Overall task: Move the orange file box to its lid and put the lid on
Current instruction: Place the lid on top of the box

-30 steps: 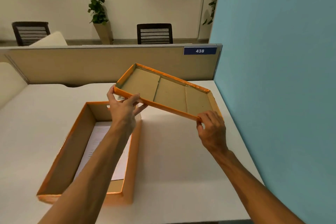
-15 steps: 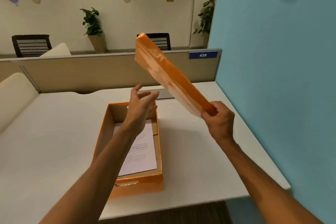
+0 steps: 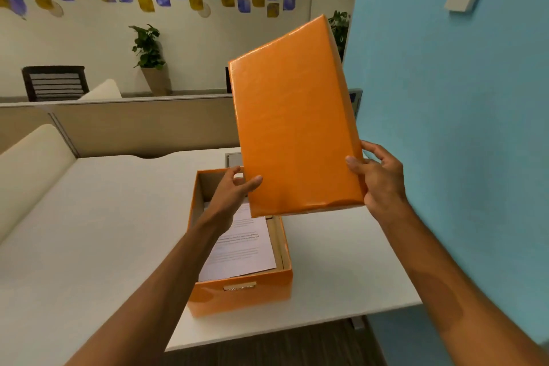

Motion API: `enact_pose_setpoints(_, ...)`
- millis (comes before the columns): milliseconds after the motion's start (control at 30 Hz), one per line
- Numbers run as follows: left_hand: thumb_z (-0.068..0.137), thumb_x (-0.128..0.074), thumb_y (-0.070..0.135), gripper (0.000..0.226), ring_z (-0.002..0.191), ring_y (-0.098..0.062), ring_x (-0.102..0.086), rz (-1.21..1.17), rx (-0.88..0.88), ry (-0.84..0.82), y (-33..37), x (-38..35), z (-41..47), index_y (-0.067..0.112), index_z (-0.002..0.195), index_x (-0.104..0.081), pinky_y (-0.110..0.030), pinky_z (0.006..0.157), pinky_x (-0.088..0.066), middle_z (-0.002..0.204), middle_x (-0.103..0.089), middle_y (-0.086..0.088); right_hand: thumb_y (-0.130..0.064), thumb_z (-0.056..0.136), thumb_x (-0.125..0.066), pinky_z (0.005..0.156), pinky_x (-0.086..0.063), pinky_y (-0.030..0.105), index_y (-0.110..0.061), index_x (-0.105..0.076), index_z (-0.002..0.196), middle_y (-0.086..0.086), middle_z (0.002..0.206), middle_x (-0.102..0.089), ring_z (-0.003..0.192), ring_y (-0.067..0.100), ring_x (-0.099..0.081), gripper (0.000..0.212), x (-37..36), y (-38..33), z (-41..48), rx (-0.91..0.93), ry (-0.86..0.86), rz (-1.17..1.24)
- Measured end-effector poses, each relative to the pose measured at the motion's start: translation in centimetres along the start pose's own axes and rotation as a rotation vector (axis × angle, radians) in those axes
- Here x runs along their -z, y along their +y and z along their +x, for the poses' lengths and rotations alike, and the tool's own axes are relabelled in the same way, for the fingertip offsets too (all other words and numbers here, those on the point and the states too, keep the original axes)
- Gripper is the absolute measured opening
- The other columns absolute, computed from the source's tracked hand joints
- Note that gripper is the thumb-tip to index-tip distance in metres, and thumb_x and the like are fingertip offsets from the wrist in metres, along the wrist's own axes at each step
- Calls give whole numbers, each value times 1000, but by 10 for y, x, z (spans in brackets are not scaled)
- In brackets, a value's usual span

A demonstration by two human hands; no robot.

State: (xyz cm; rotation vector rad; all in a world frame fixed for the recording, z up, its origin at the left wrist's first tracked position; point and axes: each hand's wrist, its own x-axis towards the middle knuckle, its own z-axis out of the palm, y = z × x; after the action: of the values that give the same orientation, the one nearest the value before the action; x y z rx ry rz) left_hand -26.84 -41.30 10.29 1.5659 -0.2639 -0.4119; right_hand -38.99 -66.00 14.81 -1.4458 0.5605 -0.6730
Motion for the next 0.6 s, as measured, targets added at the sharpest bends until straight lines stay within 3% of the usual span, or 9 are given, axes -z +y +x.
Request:
enact_pose_setpoints(100, 89, -69, 25, 66, 125, -33, -56, -14, 21, 39, -5, 18, -12, 17, 147, -39, -51, 97, -49, 144, -53, -8, -27, 83, -74, 77, -55, 55, -40, -62, 114, -4, 114, -65, 96, 28, -64, 36, -5, 7, -5, -115, -66, 35)
enact_pose_setpoints(267, 87, -72, 23, 58, 118, -31, -61, 60, 21, 188, -17, 44, -29, 15, 140, -50, -51, 96, -50, 135, -60, -7, -29, 86, -71, 83, -53, 61, -40, -59, 116, 1, 124, -60, 104, 34, -61, 34, -18, 29, -10, -197, -129, 14)
enact_pose_setpoints(467, 82, -78, 27, 57, 103, -25, -62, 96, 58, 270, -26, 75, -40, 17, 132, -54, -43, 85, -53, 124, -63, -5, -31, 88, -68, 77, -54, 53, -30, -56, 124, 4, 125, -58, 100, 32, -61, 38, -43, 60, -15, -268, -182, -51)
enact_pose_setpoints(600, 82, -78, 26, 63, 111, -32, -62, 138, 112, 307, -38, 89, -46, 12, 137, -52, -52, 95, -52, 132, -62, -12, -33, 88, -68, 70, -52, 44, -26, -54, 128, 2, 120, -57, 98, 29, -59, 43, -60, 87, -22, -300, -178, -128)
